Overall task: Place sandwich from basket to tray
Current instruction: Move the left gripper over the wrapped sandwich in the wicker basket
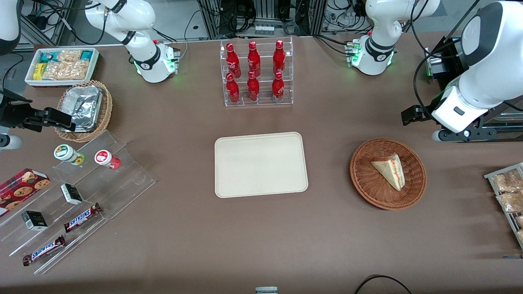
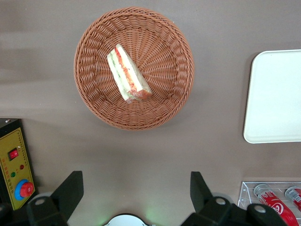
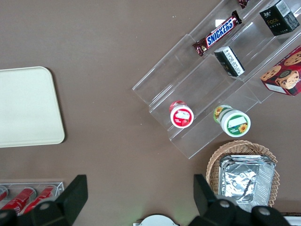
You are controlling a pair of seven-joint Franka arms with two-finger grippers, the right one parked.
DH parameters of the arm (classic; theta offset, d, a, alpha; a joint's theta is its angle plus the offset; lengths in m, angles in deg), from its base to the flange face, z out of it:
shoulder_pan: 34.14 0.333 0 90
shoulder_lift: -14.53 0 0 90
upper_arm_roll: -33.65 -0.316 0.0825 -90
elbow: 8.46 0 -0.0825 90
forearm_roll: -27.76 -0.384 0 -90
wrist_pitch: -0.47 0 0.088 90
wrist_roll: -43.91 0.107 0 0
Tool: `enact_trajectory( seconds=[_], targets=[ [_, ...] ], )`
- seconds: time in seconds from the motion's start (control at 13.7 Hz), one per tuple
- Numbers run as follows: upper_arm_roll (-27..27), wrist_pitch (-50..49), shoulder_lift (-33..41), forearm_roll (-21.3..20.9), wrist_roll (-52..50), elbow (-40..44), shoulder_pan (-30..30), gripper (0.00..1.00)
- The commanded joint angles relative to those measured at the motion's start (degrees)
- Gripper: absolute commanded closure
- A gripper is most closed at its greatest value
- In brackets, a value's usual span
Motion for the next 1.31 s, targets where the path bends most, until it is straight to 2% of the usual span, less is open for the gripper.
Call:
enact_trajectory(
  seconds=[0.0,0.22,0.51,1.24],
  targets=[
    [0.06,0.06,1.54,-0.06,0.38,-0.97,0.18,0.0],
    [0.06,0.5,1.28,-0.06,0.47,-1.15,0.45,0.0],
    [-0.11,5.76,0.31,0.03,0.47,-3.69,1.06,0.0],
    [-0.2,12.53,-11.11,-0.06,-0.24,-3.61,0.62,0.0]
  ],
)
